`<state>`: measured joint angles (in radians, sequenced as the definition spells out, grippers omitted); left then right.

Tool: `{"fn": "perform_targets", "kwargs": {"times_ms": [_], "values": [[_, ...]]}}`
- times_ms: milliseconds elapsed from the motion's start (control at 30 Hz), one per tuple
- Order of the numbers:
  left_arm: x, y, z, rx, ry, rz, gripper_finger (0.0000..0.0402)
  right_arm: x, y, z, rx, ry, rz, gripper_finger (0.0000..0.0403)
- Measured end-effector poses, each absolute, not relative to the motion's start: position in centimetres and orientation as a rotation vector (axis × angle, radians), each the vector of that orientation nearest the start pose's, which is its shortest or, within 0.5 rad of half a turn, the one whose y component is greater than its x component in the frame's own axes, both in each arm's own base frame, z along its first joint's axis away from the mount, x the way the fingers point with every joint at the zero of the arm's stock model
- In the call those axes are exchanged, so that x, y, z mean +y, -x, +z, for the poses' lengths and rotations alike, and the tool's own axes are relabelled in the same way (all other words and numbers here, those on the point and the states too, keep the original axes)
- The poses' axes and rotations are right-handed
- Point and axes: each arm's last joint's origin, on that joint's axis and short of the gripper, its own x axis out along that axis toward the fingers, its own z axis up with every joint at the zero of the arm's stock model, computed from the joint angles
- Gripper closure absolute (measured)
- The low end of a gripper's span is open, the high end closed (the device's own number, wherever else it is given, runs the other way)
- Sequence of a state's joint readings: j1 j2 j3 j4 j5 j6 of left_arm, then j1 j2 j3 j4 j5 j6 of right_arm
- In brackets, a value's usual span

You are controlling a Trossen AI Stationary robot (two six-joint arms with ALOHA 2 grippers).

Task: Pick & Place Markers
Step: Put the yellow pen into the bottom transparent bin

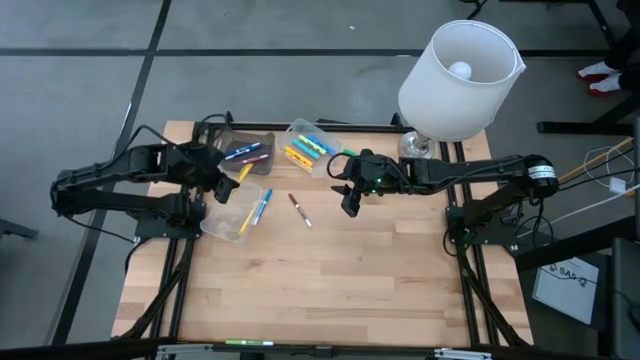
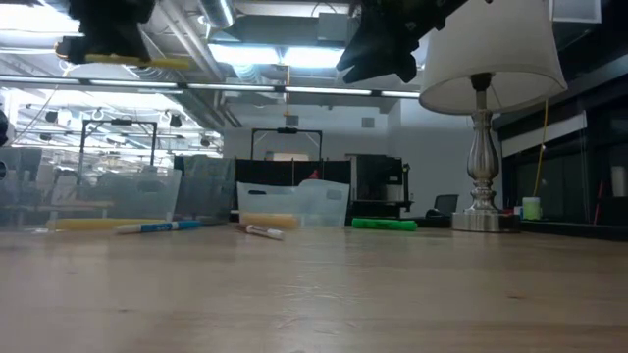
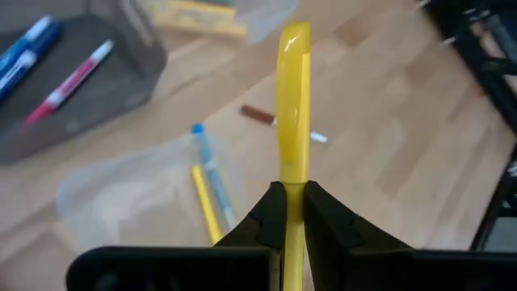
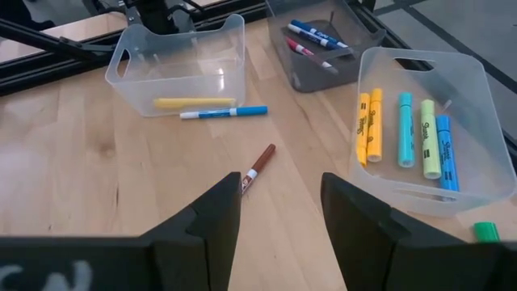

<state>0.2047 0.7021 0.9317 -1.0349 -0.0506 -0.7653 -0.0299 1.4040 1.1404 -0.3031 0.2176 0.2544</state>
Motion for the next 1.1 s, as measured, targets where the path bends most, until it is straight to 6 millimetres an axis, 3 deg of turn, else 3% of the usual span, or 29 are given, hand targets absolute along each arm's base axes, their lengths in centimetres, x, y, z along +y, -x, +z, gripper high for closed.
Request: {"fn": "perform_targets", "kwargs": {"times_ms": [600,1100], "values": [[2.2,-10.5,25.2,0.927,0.903,0.641,0.0382,-1.6,-31.2,30.1,0.548,-0.197,-0.315,0.0232],[2.2,-10.8,20.0,0.972,0.96,0.686,0.0375,-1.6,-31.2,30.1,0.544,-0.224,-0.323,0.0232]]}}
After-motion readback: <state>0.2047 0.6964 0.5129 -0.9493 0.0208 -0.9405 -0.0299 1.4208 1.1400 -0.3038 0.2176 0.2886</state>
